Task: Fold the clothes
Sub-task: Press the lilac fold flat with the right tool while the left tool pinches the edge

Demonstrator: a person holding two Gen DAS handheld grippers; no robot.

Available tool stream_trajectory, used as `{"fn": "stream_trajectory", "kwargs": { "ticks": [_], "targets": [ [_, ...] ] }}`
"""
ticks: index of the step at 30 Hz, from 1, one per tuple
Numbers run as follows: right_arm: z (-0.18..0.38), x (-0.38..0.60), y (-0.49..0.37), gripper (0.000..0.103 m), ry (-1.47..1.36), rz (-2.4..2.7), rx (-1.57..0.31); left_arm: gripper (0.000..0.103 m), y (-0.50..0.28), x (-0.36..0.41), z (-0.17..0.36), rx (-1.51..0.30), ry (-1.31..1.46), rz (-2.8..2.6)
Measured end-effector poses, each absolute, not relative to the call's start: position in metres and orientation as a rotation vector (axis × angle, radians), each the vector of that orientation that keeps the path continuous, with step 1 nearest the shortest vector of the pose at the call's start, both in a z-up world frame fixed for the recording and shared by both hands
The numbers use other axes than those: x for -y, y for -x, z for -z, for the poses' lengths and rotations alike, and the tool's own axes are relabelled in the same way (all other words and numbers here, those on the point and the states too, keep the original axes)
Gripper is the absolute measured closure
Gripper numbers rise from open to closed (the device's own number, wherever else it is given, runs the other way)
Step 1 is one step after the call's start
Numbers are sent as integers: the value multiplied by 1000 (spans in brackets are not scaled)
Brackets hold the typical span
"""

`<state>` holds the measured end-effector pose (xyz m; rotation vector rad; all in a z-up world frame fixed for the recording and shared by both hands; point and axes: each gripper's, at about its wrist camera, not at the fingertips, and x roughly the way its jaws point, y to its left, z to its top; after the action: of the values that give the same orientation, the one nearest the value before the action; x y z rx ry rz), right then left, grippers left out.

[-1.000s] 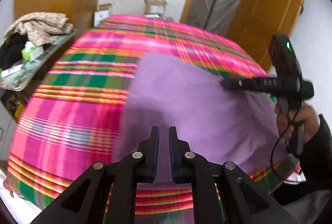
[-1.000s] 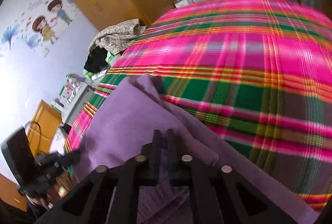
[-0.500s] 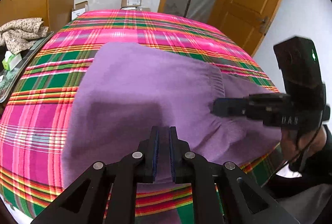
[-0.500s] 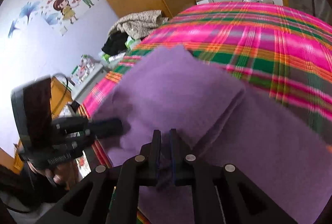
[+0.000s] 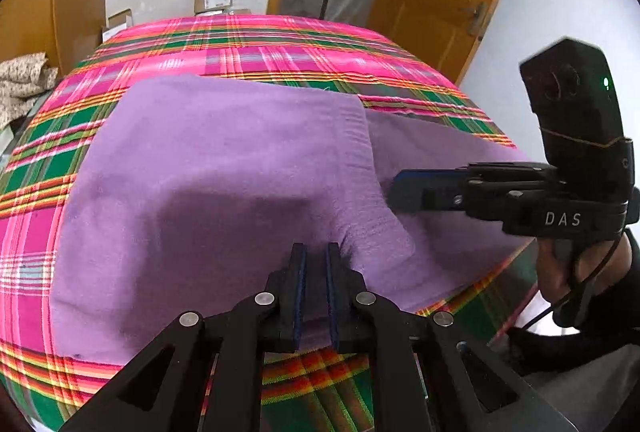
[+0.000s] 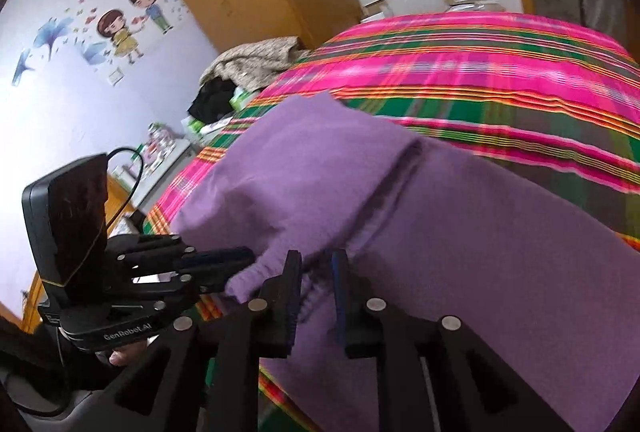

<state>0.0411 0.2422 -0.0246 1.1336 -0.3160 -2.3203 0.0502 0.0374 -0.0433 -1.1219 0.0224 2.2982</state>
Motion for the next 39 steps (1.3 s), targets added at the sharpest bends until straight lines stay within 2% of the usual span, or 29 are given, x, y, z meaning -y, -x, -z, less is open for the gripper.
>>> {"fn": "stream_trajectory", "kwargs": {
  "ticks": [4,6,9,13,17,20,33,39],
  "targets": [
    [24,-255,-46,81,-1127,2355,374,93,-52,-29,36,-9,1103,-2336],
    [25,-260,-46,72,-1130,2361,408,93,-52,-23,33,2,1095,-2361],
    [26,-265,-42,69,-1139,2350,464,93,-47,-9,27,24,1083,-2427],
    [25,-268,-32,68,-1140,2338,541,93,-33,28,20,103,1091,-2549],
    [27,-272,-17,66,-1151,2333,602,75,-18,55,17,159,1106,-2635],
    [31,-275,-4,65,-1169,2322,646,70,0,63,17,168,1144,-2660],
    [39,-277,36,65,-1194,2277,746,70,102,40,29,226,1308,-2537],
    [47,-280,44,65,-1208,2255,766,71,125,39,37,315,1346,-2482]
  ]
}}
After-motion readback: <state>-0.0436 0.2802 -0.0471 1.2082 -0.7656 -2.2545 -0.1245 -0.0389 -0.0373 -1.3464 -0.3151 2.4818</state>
